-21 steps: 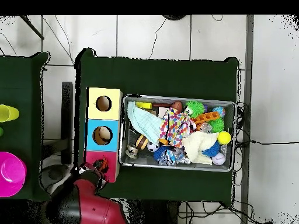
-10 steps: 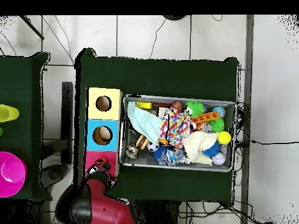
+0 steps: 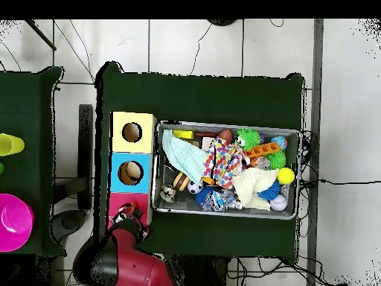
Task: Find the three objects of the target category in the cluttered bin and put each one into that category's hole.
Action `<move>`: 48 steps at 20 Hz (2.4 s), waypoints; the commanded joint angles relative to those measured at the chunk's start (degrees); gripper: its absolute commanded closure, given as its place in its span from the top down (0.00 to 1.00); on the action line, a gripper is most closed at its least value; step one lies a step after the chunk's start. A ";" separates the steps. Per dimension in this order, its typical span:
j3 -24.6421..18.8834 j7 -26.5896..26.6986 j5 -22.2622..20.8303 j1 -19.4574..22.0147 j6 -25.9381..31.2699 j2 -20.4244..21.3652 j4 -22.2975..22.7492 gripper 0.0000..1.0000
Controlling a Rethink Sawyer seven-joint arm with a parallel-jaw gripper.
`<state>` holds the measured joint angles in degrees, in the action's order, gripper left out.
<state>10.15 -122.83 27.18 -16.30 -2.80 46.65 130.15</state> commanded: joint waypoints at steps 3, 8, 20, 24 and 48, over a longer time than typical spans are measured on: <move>-2.29 -11.58 0.73 -1.39 0.02 -0.30 0.28 0.00; -2.73 -11.13 0.38 -0.23 0.84 0.54 0.06 0.00; -0.75 -10.22 1.28 -1.63 4.05 2.01 -1.49 0.00; 1.99 -10.10 2.21 -4.40 6.64 2.40 -2.82 0.00; -7.74 -17.01 1.65 -1.67 -9.26 -9.26 -3.06 0.00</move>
<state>10.22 -122.83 27.39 -20.34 -5.47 44.60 130.14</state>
